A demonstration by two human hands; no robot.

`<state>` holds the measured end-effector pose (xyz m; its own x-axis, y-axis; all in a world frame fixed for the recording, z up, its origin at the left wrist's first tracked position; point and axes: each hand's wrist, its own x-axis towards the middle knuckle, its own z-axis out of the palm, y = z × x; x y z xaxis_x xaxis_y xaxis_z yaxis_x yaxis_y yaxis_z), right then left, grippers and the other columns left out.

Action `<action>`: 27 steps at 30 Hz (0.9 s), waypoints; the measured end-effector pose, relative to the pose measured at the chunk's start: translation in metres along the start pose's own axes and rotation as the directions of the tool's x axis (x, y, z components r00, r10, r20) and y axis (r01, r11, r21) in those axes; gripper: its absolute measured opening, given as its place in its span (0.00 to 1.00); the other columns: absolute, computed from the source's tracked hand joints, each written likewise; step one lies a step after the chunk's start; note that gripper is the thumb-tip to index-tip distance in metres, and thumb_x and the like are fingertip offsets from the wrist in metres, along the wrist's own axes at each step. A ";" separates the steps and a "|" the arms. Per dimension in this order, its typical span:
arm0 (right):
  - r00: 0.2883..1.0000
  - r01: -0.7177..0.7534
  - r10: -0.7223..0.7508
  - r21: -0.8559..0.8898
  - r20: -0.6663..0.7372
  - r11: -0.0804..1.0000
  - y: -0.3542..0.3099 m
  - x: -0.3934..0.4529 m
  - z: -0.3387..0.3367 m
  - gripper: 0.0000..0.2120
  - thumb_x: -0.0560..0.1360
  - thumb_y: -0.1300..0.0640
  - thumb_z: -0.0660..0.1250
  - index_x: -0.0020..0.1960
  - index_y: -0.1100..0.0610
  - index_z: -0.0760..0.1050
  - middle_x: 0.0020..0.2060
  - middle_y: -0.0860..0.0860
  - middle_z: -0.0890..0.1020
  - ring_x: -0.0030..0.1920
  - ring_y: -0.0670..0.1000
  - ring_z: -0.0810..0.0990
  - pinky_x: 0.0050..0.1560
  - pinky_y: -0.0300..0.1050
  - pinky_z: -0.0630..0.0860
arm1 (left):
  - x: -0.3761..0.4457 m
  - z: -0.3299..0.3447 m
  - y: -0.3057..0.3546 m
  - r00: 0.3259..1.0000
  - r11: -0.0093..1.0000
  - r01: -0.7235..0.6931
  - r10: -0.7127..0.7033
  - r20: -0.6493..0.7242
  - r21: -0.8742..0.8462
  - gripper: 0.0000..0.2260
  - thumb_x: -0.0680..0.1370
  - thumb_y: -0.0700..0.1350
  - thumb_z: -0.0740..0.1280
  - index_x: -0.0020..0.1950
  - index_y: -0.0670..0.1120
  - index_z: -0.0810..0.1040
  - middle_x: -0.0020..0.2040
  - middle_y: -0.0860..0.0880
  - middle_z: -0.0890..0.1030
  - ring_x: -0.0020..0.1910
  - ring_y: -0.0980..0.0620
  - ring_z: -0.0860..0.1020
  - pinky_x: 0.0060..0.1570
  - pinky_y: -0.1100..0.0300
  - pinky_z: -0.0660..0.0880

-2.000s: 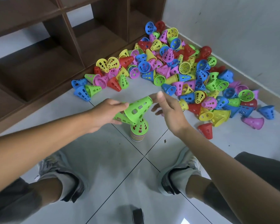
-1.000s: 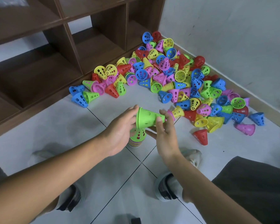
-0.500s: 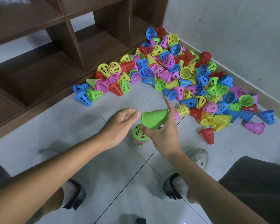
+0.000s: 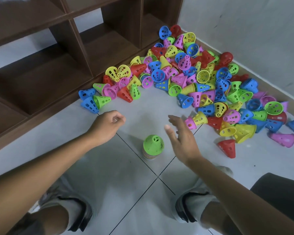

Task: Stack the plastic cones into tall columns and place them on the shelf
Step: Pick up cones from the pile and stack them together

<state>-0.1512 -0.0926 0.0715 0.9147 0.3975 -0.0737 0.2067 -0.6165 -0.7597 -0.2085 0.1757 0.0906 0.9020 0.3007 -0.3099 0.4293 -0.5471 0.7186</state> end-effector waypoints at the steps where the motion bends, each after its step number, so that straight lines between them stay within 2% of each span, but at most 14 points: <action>1: 0.999 -0.034 0.033 -0.047 -0.030 0.998 0.007 0.010 -0.004 0.25 0.81 0.37 0.56 0.73 0.49 0.68 0.63 0.49 0.76 0.63 0.48 0.74 0.65 0.53 0.74 | 0.009 -0.001 -0.004 1.000 1.000 0.000 0.000 -0.009 0.010 0.08 0.82 0.48 0.66 0.57 0.47 0.81 0.54 0.53 0.82 0.58 0.52 0.79 0.57 0.55 0.74; 3: 0.990 -0.128 0.119 -0.126 -0.077 0.984 0.024 0.031 -0.010 0.21 0.82 0.42 0.61 0.71 0.51 0.71 0.66 0.52 0.74 0.64 0.50 0.71 0.67 0.48 0.69 | 0.026 -0.004 -0.011 1.000 0.998 -0.013 0.014 -0.023 0.058 0.09 0.82 0.47 0.66 0.59 0.46 0.80 0.56 0.52 0.81 0.58 0.53 0.77 0.55 0.58 0.71; 6: 0.941 -0.321 0.297 -0.144 -0.162 0.936 0.052 0.061 -0.018 0.22 0.81 0.48 0.65 0.72 0.52 0.70 0.75 0.54 0.65 0.76 0.56 0.59 0.74 0.58 0.60 | 0.055 -0.010 -0.026 0.999 0.988 -0.011 0.018 -0.044 0.155 0.12 0.82 0.47 0.66 0.63 0.43 0.79 0.60 0.49 0.80 0.57 0.53 0.75 0.55 0.60 0.69; 8: 0.909 -0.398 0.363 -0.168 -0.205 0.902 0.071 0.077 -0.021 0.24 0.80 0.48 0.67 0.74 0.51 0.69 0.77 0.56 0.62 0.77 0.60 0.55 0.75 0.63 0.58 | 0.078 -0.015 -0.041 0.998 0.970 0.006 0.010 -0.064 0.241 0.15 0.81 0.46 0.67 0.65 0.42 0.77 0.63 0.45 0.79 0.60 0.49 0.76 0.57 0.57 0.71; 10: 0.903 -0.415 0.376 -0.195 -0.206 0.889 0.091 0.089 -0.024 0.26 0.79 0.47 0.69 0.75 0.50 0.68 0.77 0.58 0.60 0.77 0.63 0.55 0.74 0.65 0.57 | 0.100 -0.019 -0.057 0.996 0.944 0.048 -0.021 -0.084 0.326 0.17 0.80 0.47 0.68 0.67 0.43 0.76 0.65 0.41 0.76 0.62 0.43 0.75 0.60 0.52 0.72; 14: 0.908 -0.417 0.390 -0.219 -0.155 0.882 0.124 0.105 -0.027 0.31 0.77 0.45 0.71 0.77 0.47 0.65 0.77 0.61 0.59 0.77 0.66 0.55 0.74 0.66 0.56 | 0.139 -0.023 -0.084 0.990 0.880 0.117 -0.069 -0.120 0.460 0.22 0.78 0.49 0.70 0.71 0.47 0.71 0.68 0.39 0.67 0.67 0.35 0.67 0.62 0.42 0.72; 18: 0.910 -0.414 0.408 -0.233 -0.074 0.880 0.138 0.113 -0.026 0.34 0.75 0.45 0.73 0.77 0.46 0.64 0.77 0.58 0.59 0.76 0.65 0.55 0.73 0.68 0.57 | 0.167 -0.024 -0.097 0.988 0.841 0.121 -0.053 -0.142 0.527 0.29 0.76 0.49 0.73 0.75 0.49 0.66 0.73 0.40 0.61 0.71 0.33 0.60 0.62 0.39 0.71; 23: 0.915 -0.403 0.397 -0.246 -0.074 0.882 0.144 0.122 -0.018 0.34 0.72 0.49 0.77 0.74 0.48 0.67 0.72 0.59 0.64 0.73 0.63 0.61 0.71 0.65 0.62 | 0.190 -0.021 -0.109 0.987 0.823 0.158 -0.120 -0.106 0.545 0.35 0.75 0.49 0.74 0.78 0.51 0.62 0.73 0.39 0.61 0.71 0.30 0.61 0.63 0.37 0.72; 27: 0.902 -0.428 0.428 -0.224 -0.052 0.876 0.148 0.123 -0.008 0.24 0.75 0.50 0.74 0.68 0.53 0.73 0.64 0.60 0.74 0.65 0.62 0.71 0.66 0.58 0.70 | 0.193 -0.013 -0.115 0.991 0.807 0.137 -0.117 -0.071 0.574 0.34 0.74 0.45 0.76 0.76 0.47 0.65 0.68 0.34 0.68 0.64 0.29 0.70 0.63 0.40 0.71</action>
<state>-0.0053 -0.1409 -0.0447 0.9318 0.0598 -0.3581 -0.1327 -0.8620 -0.4893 -0.0848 0.3063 -0.0438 0.8397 0.4177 -0.3470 0.4968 -0.8490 0.1803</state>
